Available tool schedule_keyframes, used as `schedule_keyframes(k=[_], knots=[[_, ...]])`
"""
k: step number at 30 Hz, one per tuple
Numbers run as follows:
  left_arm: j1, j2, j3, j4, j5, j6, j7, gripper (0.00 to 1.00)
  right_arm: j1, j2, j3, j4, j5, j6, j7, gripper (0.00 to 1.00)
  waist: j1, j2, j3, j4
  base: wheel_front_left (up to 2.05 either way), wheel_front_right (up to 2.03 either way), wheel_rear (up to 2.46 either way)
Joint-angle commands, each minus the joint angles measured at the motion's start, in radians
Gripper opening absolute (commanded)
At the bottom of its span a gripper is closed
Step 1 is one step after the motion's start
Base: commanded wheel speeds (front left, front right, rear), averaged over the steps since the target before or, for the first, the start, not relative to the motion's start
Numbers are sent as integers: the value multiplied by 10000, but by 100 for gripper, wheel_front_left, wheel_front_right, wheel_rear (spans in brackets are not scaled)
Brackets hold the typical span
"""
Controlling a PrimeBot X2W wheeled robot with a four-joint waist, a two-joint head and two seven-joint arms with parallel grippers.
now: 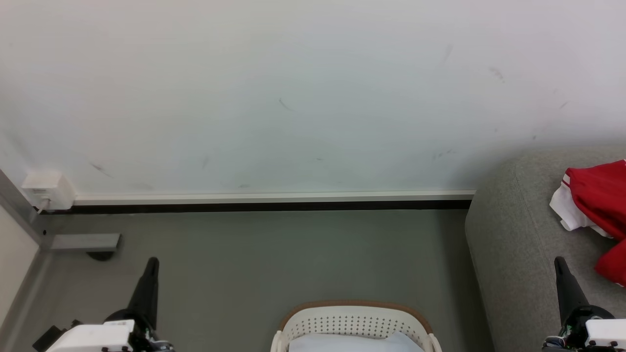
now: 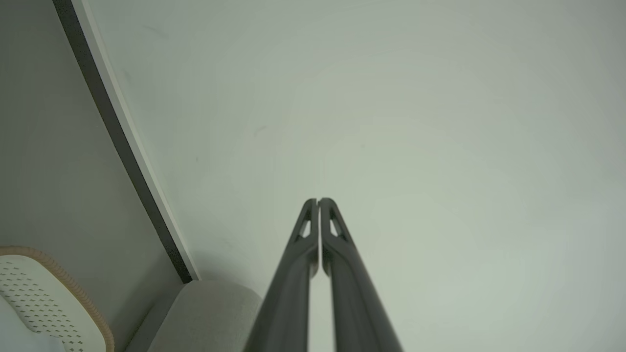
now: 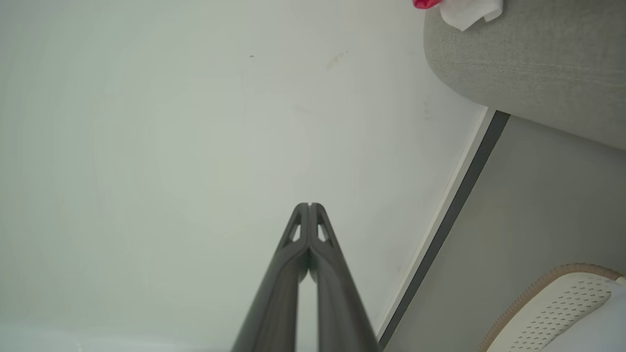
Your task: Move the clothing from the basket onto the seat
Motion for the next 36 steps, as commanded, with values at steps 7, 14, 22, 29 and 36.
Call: schedule_keyframes(k=[7, 14, 22, 29, 36], knots=[[-137, 78, 51, -95, -676, 13, 170, 0, -148, -23, -120, 21, 642, -24, 130, 0, 0, 0, 32, 2, 0, 0, 0], [-130, 77, 49, -89, -638, 1, 169, 0, -136, -43, -86, 19, 632, -24, 106, 0, 0, 0, 32, 2, 0, 0, 0], [-129, 77, 49, -90, -638, 1, 169, 0, -132, -69, -52, 16, 655, -24, 76, 0, 0, 0, 32, 2, 0, 0, 0], [-129, 77, 49, -90, -638, 1, 169, 0, -129, -89, -29, 14, 677, -24, 56, 0, 0, 0, 32, 2, 0, 0, 0], [-129, 77, 48, -90, -638, 1, 169, 0, -126, -104, -7, 11, 704, -24, 30, 0, 0, 0, 32, 2, 0, 0, 0]])
